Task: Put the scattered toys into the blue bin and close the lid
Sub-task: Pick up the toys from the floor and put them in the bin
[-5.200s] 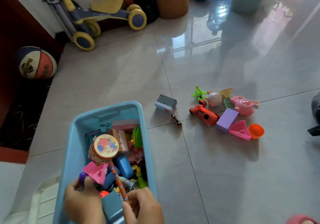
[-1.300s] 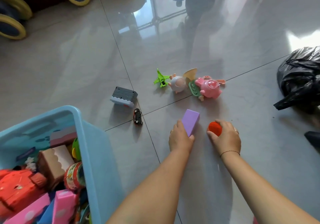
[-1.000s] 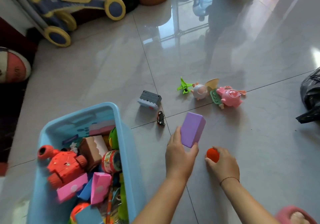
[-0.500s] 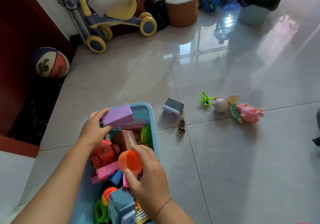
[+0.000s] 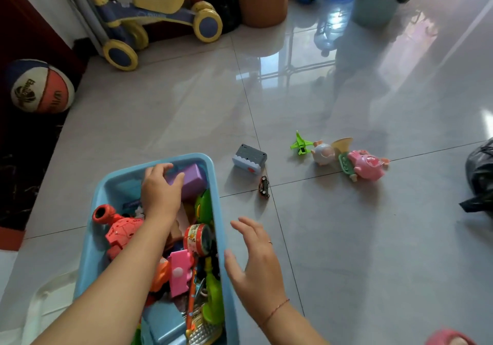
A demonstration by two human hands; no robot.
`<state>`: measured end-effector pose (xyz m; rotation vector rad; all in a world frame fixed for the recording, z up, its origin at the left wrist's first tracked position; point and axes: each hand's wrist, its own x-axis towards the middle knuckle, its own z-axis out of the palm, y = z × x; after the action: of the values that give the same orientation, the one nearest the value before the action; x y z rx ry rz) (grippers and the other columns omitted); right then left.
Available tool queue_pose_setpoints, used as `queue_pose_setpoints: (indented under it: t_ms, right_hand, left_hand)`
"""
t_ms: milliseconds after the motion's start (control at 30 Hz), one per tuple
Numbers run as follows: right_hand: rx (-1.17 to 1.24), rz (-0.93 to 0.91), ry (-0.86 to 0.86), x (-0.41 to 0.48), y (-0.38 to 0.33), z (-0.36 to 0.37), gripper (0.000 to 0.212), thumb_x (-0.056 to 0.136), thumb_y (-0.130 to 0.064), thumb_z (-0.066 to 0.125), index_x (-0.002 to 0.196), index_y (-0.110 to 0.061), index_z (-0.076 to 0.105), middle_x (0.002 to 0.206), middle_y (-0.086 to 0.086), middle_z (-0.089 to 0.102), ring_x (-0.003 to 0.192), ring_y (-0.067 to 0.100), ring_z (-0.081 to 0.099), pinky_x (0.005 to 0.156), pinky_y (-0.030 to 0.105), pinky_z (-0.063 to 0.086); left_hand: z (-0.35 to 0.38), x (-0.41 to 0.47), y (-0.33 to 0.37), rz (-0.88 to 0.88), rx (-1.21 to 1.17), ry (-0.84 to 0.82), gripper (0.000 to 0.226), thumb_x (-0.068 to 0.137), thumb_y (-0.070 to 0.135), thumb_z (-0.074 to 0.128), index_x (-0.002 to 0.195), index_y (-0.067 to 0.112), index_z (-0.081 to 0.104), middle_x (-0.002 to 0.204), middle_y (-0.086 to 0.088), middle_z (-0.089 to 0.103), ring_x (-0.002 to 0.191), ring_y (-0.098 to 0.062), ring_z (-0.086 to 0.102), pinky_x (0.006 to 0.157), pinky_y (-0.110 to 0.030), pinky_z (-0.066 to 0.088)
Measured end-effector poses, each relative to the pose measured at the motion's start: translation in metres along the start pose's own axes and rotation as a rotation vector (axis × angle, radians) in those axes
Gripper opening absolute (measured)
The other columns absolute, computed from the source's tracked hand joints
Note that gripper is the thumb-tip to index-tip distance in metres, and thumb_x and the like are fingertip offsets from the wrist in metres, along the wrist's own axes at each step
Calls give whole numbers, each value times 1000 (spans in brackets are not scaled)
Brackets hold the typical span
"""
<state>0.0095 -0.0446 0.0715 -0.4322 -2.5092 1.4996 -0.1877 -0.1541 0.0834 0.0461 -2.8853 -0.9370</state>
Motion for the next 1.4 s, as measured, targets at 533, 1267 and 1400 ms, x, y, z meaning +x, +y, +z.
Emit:
queue_pose_setpoints:
  t_ms: [533,1267,1400]
  right_hand:
    - [-615,488,150,174,251,-206,85,72,-39,72,142,-33,26,151,11,18,136,38,23,110,51,24]
    - [-138,438,404,27,140,-87,65,73,-37,75,127,-23,42,118,8,41,99,27,53,69,32,47]
    - [127,152,337,-29,15,-33,63,74,-50,67,127,-33,38,119,-12,38,104,-5,46,67,6,46]
  left_hand:
    - [202,-42,68,-33,142,-575,73,83,34,67,144,19,30,144,-9,33,129,-33,36,104,-39,33]
    - [96,-96,93,340,-253,-397,29,85,6,61,112,16,64,123,1,50,108,-8,50,95,-20,42]
    - [-3,-83,68,339,-284,-230,21,79,-2,62,83,19,59,104,2,56,97,-10,54,88,-13,40]
